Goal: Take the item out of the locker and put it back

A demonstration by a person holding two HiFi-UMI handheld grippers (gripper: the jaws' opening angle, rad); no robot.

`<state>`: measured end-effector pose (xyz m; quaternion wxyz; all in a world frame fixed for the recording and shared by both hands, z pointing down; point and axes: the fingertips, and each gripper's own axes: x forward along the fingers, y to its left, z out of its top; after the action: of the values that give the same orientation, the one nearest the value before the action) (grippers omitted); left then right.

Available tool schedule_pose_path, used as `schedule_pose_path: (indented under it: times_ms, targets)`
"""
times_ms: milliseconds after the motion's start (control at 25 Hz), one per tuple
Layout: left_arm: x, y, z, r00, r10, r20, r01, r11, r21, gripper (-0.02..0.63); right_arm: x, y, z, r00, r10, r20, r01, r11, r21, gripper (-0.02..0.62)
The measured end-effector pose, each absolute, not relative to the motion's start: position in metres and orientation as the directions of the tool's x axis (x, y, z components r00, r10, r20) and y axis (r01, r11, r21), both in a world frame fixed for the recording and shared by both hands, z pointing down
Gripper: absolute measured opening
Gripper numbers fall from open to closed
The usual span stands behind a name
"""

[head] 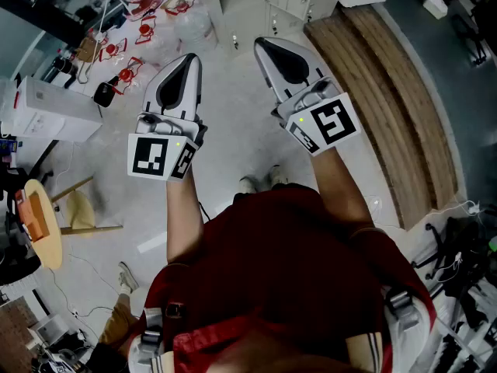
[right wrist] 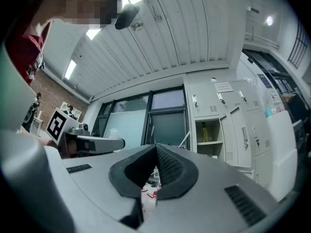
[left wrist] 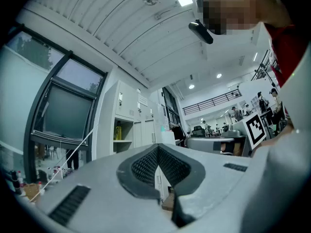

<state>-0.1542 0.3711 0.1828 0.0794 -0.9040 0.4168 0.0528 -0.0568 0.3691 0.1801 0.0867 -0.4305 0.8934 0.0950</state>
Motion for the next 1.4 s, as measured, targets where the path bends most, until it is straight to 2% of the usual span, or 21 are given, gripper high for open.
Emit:
schedule_pose_path:
  times_ms: [440,480,560,720,960,1400]
  targets:
    - [-0.140,0.367,0.184,0.643,-0.749,-0.160,-0.765,-0.637,-0.094,0.006,-0.037,0.361,0.181,-0.581,-0.775,-0.247,-0.810,0.582,0.081,-0.003]
    - [-0.138,0.366,0.184,0.641,-0.751,-0.160,-0.767,-0.635,-0.094,0.006,-0.033,0.359,0.181,-0.578,-0.778,-0.247,-0.812,0.579,0.075,0.010]
    - [-0.132,0.363,0.184,0.635,-0.756,-0.162,-0.772,-0.629,-0.091,0.006,-0.025,0.353,0.182,-0.571,-0.785,-0.240,-0.816,0.574,0.063,0.101]
    - [-0.119,0.354,0.186,0.618,-0.769,-0.160,-0.785,-0.614,-0.084,0.006,-0.004,0.341,0.184,-0.555,-0.801,-0.225,-0.829,0.555,0.069,0.180]
    - [-0.098,0.340,0.189,0.592,-0.791,-0.155,-0.806,-0.586,-0.089,0.006,0.020,0.323,0.191,-0.564,-0.801,-0.203,-0.824,0.561,0.077,0.225]
    - [-0.061,0.316,0.190,0.571,-0.809,-0.140,-0.821,-0.560,-0.112,0.006,0.057,0.296,0.196,-0.566,-0.799,-0.204,-0.823,0.564,0.074,0.230]
